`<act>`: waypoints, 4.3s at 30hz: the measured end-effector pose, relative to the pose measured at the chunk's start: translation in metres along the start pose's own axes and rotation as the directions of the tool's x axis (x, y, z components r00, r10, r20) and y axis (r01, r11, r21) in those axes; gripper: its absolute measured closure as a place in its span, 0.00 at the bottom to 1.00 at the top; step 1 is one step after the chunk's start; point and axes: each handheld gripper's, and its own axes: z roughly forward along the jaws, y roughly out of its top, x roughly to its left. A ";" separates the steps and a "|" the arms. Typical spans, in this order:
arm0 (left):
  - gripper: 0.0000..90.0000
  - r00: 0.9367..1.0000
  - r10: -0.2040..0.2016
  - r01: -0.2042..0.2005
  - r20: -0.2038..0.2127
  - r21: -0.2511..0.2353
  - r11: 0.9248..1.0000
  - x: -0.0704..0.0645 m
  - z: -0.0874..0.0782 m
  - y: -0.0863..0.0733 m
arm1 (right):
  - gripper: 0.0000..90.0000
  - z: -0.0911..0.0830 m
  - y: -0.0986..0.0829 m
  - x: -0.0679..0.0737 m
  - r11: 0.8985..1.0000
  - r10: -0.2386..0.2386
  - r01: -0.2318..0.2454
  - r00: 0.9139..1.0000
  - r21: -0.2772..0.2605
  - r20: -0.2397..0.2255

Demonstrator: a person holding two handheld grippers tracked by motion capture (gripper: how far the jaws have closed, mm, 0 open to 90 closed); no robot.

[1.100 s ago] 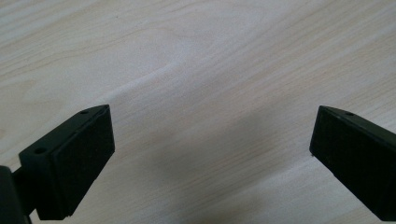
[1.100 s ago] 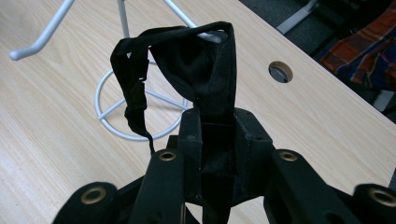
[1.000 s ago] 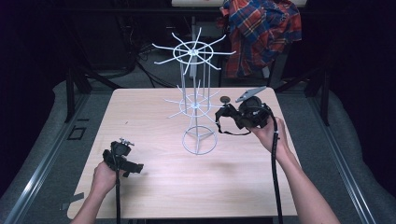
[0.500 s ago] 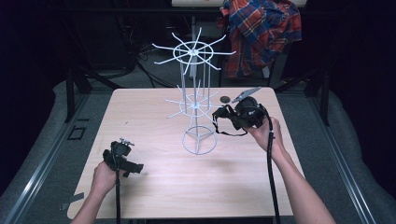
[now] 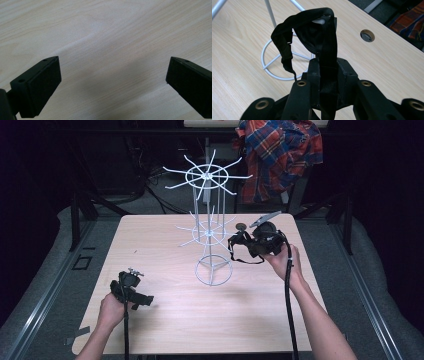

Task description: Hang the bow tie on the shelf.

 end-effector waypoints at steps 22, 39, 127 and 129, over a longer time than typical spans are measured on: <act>0.00 1.000 0.003 -0.003 0.003 0.003 1.000 0.000 0.000 0.000 | 0.82 0.020 0.003 0.006 1.000 -0.004 0.004 1.000 0.023 -0.024; 0.00 1.000 0.009 -0.009 0.005 0.011 1.000 0.000 0.001 0.000 | 0.76 0.023 0.001 0.005 1.000 0.011 -0.011 0.999 -0.011 -0.045; 0.00 0.999 0.035 -0.035 0.003 0.025 0.999 -0.005 0.004 0.002 | 0.07 -0.019 -0.152 -0.008 0.981 0.087 -0.073 0.993 0.179 -0.073; 0.00 0.999 0.036 -0.036 0.006 0.024 0.999 -0.005 0.003 0.002 | 0.07 -0.012 -0.158 -0.008 0.973 0.091 -0.073 0.993 0.219 -0.075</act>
